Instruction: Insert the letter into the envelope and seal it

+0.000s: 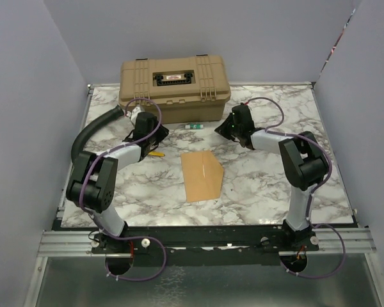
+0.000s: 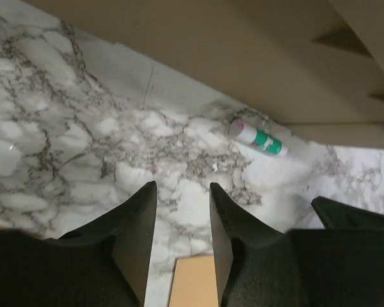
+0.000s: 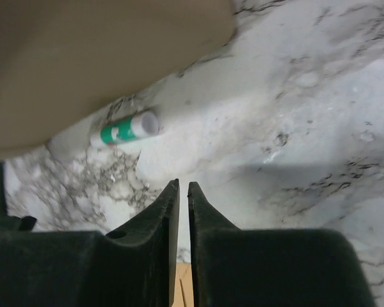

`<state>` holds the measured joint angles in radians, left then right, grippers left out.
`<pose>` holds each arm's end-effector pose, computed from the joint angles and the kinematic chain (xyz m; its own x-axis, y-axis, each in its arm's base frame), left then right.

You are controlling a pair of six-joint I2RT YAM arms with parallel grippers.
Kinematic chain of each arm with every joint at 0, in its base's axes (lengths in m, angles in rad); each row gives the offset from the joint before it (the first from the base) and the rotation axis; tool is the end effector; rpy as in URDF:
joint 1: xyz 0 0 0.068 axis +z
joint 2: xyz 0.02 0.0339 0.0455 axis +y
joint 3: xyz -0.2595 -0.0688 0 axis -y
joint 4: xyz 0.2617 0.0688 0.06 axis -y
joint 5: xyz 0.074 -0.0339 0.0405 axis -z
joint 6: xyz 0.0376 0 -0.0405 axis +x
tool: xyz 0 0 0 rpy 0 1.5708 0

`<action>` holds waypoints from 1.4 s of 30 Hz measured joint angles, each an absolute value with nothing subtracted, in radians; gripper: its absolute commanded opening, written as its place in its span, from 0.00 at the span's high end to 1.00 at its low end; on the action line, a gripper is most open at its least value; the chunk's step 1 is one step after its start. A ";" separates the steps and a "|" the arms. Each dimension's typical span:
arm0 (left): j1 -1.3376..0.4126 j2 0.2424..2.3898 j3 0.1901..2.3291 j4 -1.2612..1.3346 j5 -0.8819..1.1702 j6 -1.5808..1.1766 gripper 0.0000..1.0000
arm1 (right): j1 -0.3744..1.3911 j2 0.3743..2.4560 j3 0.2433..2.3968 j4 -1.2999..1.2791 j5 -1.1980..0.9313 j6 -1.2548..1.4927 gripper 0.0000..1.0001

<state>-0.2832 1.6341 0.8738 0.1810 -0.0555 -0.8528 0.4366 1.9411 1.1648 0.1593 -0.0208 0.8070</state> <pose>0.3470 -0.0988 0.1745 -0.5224 -0.6311 -0.5734 -0.2416 0.7544 -0.6103 0.3927 0.1841 0.1503 -0.6791 0.4799 -0.5554 0.0756 0.7984 0.5974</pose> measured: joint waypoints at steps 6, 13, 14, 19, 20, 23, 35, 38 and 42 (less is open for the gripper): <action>-0.300 1.774 0.916 0.318 -0.132 -0.936 0.66 | 0.403 2.051 1.199 0.195 -0.062 1.023 0.92; -0.350 1.916 0.966 0.447 -0.223 -0.978 0.68 | 0.404 2.133 1.272 0.188 -0.109 1.190 0.92; -0.356 1.928 0.970 0.459 -0.234 -0.980 0.69 | 0.402 2.137 1.273 0.189 -0.113 1.210 0.92; -0.395 1.991 0.973 0.535 -0.287 -1.011 0.77 | 0.390 2.148 1.274 0.191 -0.126 1.311 0.92; -0.398 1.997 0.973 0.543 -0.298 -1.017 0.79 | 0.389 2.149 1.275 0.190 -0.126 1.319 0.92; -0.409 2.016 0.972 0.577 -0.317 -1.034 0.93 | 0.381 2.151 1.276 0.194 -0.136 1.326 0.93; -0.409 2.098 0.987 0.706 -0.352 -1.079 0.96 | 0.358 2.205 1.336 0.191 -0.227 1.339 0.95; -0.409 2.116 1.003 0.726 -0.319 -1.064 0.96 | 0.353 2.222 1.351 0.209 -0.253 1.331 0.96; -0.410 2.118 0.991 0.781 -0.274 -1.044 0.96 | 0.352 2.233 1.374 0.217 -0.276 1.301 0.95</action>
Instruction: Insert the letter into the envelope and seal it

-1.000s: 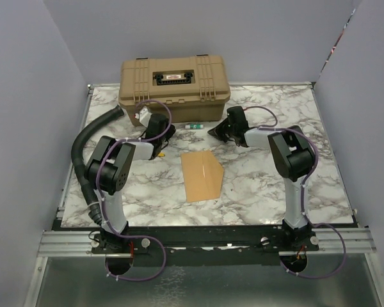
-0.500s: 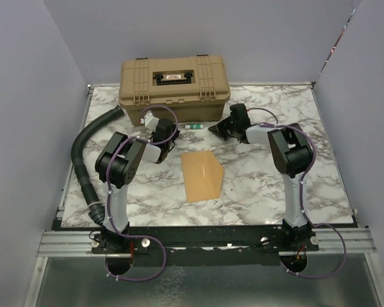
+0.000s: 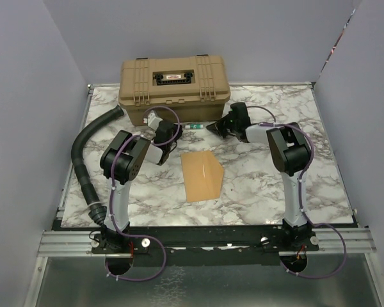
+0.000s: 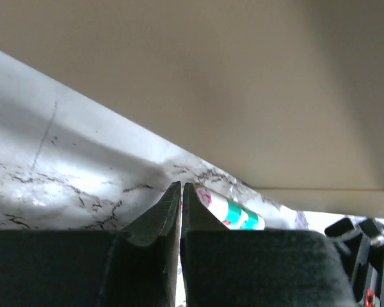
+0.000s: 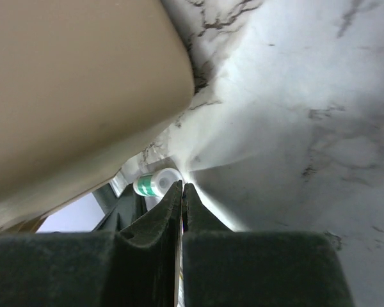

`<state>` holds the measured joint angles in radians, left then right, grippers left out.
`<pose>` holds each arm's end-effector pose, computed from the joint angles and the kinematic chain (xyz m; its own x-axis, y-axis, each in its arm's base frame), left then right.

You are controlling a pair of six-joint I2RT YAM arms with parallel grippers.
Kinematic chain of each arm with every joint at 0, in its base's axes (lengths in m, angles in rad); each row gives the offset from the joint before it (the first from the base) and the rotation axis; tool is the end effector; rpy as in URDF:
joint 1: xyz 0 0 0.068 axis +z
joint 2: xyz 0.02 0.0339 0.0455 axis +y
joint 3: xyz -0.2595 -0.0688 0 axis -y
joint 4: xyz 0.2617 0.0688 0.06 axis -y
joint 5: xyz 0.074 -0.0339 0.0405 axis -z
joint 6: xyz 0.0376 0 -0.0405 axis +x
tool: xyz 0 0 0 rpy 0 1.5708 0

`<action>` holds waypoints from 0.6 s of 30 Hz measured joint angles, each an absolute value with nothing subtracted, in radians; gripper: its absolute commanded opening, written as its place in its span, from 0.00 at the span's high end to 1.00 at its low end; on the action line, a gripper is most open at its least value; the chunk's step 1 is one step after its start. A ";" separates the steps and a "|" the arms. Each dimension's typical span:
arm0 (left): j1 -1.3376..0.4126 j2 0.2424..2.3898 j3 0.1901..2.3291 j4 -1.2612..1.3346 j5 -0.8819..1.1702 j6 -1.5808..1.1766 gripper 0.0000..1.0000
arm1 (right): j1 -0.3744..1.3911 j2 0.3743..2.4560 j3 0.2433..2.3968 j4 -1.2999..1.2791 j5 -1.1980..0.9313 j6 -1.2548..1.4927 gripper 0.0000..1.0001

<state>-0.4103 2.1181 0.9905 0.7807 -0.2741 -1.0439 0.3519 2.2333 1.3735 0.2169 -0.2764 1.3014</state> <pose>0.3939 -0.1602 0.0869 -0.2869 -0.7826 -0.5524 -0.1938 0.6122 -0.7666 0.4508 0.1765 0.0929 -0.6671 0.7429 -0.0553 0.3997 0.4195 0.8150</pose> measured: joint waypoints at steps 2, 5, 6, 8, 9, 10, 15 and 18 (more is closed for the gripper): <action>-0.411 2.121 0.974 0.810 -0.250 -1.043 0.96 | 0.352 2.235 1.373 0.236 -0.292 1.301 0.95; -0.414 2.137 0.958 0.845 -0.216 -1.047 0.96 | 0.352 2.248 1.373 0.272 -0.320 1.300 0.95; -0.415 2.142 0.954 0.864 -0.208 -1.048 0.96 | 0.352 2.254 1.374 0.281 -0.328 1.299 0.95; -0.415 2.146 0.952 0.878 -0.190 -1.049 0.96 | 0.352 2.267 1.373 0.298 -0.339 1.299 0.94; -0.415 2.147 0.950 0.883 -0.184 -1.049 0.96 | 0.352 2.275 1.374 0.306 -0.344 1.299 0.94; -0.415 2.148 0.949 0.887 -0.177 -1.049 0.96 | 0.352 2.281 1.374 0.320 -0.352 1.300 0.94; -0.415 2.148 0.947 0.891 -0.156 -1.045 0.99 | 0.352 2.301 1.375 0.382 -0.369 1.301 0.93; -0.414 2.148 0.947 0.892 -0.133 -1.025 1.00 | 0.349 2.305 1.375 0.405 -0.384 1.299 0.93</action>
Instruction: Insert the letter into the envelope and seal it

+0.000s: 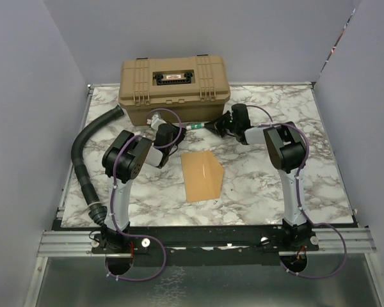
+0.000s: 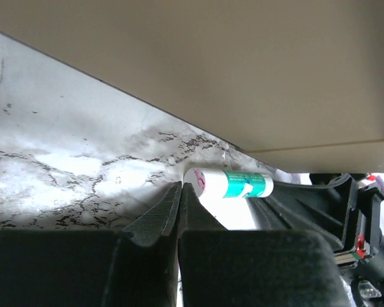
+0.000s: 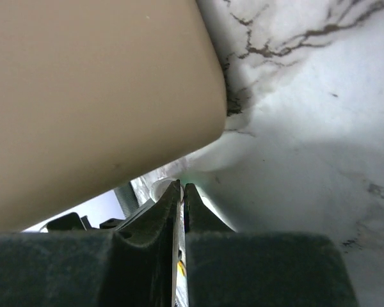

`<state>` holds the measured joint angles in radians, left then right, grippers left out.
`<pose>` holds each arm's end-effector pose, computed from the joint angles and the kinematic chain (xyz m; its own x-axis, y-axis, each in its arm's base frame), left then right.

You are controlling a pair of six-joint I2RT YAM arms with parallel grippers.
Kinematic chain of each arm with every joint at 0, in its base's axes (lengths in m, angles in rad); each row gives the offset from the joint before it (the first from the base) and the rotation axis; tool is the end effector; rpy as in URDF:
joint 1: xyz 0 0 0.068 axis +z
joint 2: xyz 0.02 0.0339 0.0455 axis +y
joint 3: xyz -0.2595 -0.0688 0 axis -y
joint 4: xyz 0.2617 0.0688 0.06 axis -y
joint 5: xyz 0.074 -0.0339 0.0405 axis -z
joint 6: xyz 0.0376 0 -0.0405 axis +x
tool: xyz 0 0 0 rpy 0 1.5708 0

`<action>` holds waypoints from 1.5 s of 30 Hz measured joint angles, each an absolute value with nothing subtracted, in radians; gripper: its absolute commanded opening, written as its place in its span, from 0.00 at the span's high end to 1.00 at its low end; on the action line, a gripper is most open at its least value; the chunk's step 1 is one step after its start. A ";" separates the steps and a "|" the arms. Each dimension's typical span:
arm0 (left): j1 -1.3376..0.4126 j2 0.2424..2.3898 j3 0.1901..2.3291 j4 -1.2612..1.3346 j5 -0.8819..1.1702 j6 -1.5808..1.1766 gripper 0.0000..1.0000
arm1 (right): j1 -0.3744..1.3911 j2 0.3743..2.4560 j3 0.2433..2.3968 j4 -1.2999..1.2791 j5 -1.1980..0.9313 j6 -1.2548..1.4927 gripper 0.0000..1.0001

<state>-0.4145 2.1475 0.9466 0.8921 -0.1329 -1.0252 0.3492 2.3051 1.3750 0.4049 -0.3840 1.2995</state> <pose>0.3847 -0.1638 0.0749 -0.3868 -0.7555 -0.5288 -0.0906 0.6018 -0.7935 0.4581 0.1818 0.0776 -0.7253 0.6865 -0.0509 0.2873 0.3690 0.8839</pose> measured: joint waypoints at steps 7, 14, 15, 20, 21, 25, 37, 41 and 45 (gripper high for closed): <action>-0.415 2.144 0.932 0.907 -0.096 -0.988 1.00 | 0.343 2.288 1.320 0.440 -0.401 1.293 0.92; -0.439 2.072 0.859 0.873 -0.075 -0.967 1.00 | 0.348 2.147 1.141 0.398 -0.410 1.248 0.91; -0.448 2.055 0.853 0.849 -0.075 -0.961 1.00 | 0.348 2.126 1.119 0.386 -0.407 1.235 0.91; -0.473 1.965 0.853 0.688 -0.079 -0.934 1.00 | 0.350 2.009 1.057 0.256 -0.351 1.127 0.87; -0.473 1.950 0.853 0.654 -0.084 -0.926 1.00 | 0.350 1.980 1.052 0.229 -0.335 1.096 0.85; -0.472 1.882 0.863 0.522 -0.128 -0.888 1.00 | 0.356 1.890 1.057 0.166 -0.284 0.889 0.64; -0.448 1.619 0.888 0.172 -0.244 -0.791 0.60 | 0.456 1.934 1.254 0.144 -0.241 0.196 0.16; -0.382 1.505 0.831 0.147 -0.239 -0.797 0.57 | 0.456 2.014 1.309 0.170 -0.241 0.092 0.16; -0.325 1.454 0.777 0.121 -0.230 -0.804 0.56 | 0.443 2.080 1.377 0.195 -0.249 0.057 0.15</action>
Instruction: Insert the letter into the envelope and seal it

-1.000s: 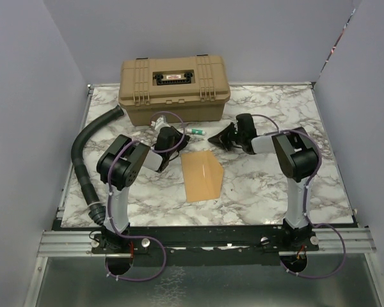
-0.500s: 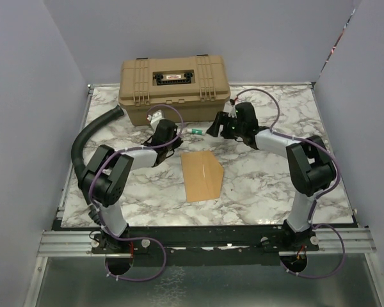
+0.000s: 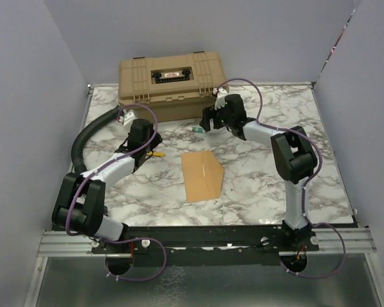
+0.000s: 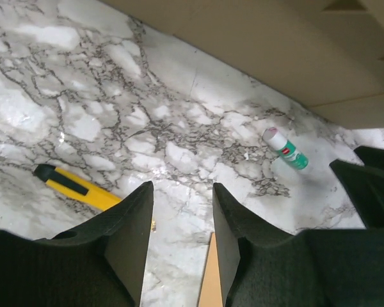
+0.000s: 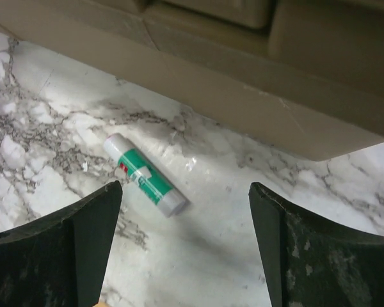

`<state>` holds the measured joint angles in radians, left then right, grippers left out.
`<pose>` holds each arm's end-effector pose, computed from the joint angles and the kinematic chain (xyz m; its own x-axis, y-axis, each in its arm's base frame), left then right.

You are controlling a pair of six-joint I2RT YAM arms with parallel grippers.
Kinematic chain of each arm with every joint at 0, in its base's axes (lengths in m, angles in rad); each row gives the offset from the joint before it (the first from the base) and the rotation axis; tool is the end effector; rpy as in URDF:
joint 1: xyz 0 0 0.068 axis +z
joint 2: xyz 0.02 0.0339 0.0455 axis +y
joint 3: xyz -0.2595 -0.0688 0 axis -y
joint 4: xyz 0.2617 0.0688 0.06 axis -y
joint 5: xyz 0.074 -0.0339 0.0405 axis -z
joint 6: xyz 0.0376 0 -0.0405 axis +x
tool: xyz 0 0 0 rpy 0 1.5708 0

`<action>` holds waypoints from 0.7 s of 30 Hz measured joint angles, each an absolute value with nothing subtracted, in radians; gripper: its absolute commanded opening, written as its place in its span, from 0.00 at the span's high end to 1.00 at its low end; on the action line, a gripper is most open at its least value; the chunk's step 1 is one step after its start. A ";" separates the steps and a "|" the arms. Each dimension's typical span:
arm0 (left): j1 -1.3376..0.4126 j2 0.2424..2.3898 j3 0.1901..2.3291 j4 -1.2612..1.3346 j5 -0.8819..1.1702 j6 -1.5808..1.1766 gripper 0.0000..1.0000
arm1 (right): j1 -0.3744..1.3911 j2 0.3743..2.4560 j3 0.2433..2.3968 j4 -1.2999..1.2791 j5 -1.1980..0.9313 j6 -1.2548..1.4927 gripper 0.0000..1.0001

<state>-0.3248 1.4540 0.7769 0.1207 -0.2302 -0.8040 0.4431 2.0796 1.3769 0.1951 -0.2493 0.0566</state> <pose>0.3110 -0.0957 0.1956 -0.4388 -0.5921 -0.6760 -0.2723 0.8045 -0.5279 0.4309 0.2148 0.1631 -0.4730 -0.1638 -0.8657 -0.5845 0.7936 0.1692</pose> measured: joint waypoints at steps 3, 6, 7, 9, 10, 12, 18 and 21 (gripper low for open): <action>-0.309 1.439 0.756 0.101 -0.223 -0.804 0.56 | 0.439 2.121 1.424 0.213 -0.257 0.067 0.15; -0.304 1.431 0.754 0.081 -0.215 -0.804 0.56 | 0.440 2.143 1.446 0.238 -0.269 0.097 0.16; -0.302 1.426 0.754 0.077 -0.210 -0.804 0.56 | 0.442 2.147 1.446 0.243 -0.270 0.104 0.16; -0.297 1.420 0.754 0.075 -0.207 -0.804 0.56 | 0.447 2.147 1.438 0.266 -0.271 0.137 0.16; -0.295 1.418 0.754 0.075 -0.207 -0.804 0.56 | 0.451 2.147 1.425 0.286 -0.270 0.154 0.16; -0.288 1.414 0.754 0.071 -0.205 -0.804 0.56 | 0.463 2.144 1.376 0.341 -0.267 0.179 0.16; -0.273 1.414 0.753 0.068 -0.191 -0.804 0.56 | 0.485 2.114 1.217 0.469 -0.263 0.245 0.14; -0.267 1.411 0.747 0.067 -0.183 -0.804 0.56 | 0.485 2.111 1.200 0.509 -0.263 0.272 0.14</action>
<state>-0.2672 1.4113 0.7471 0.0666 -0.1833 -0.8036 0.4850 2.1109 1.2003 0.5095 -0.2634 0.2722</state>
